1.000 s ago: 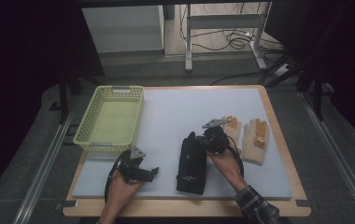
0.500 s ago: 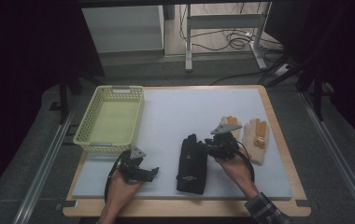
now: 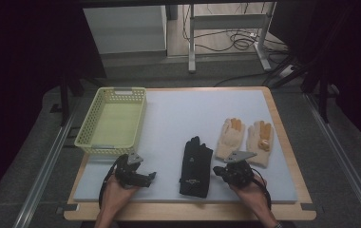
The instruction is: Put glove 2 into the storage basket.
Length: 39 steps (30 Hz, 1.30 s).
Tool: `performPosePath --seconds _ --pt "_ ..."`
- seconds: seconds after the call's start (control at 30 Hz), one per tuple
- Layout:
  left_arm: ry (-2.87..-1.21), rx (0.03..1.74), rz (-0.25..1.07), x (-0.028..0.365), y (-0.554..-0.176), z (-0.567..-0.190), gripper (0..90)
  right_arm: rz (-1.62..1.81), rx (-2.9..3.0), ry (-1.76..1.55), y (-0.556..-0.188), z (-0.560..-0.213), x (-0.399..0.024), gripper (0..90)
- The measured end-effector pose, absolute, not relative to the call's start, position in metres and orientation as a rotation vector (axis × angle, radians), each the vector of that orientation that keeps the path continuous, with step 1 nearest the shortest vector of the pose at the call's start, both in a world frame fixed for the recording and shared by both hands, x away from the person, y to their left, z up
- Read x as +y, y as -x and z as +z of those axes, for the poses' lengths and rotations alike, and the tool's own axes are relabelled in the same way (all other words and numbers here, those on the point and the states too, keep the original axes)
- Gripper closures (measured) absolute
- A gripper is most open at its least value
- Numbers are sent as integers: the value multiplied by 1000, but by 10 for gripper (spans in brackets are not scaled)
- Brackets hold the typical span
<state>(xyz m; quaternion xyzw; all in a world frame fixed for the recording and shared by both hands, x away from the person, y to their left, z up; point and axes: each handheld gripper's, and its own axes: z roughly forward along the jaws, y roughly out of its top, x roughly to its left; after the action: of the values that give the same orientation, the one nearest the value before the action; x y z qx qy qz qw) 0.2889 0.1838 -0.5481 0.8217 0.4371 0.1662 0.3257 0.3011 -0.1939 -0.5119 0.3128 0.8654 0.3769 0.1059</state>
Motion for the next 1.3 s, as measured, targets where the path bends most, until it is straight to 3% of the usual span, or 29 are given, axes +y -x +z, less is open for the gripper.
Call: performPosePath --seconds 0.53,1.3 --pt "-2131 1129 392 196 -288 -552 39 1094 2621 -831 -284 -528 -176 849" --pt "-2129 1125 400 195 -288 -553 36 1123 2592 -797 -302 -534 -124 837"
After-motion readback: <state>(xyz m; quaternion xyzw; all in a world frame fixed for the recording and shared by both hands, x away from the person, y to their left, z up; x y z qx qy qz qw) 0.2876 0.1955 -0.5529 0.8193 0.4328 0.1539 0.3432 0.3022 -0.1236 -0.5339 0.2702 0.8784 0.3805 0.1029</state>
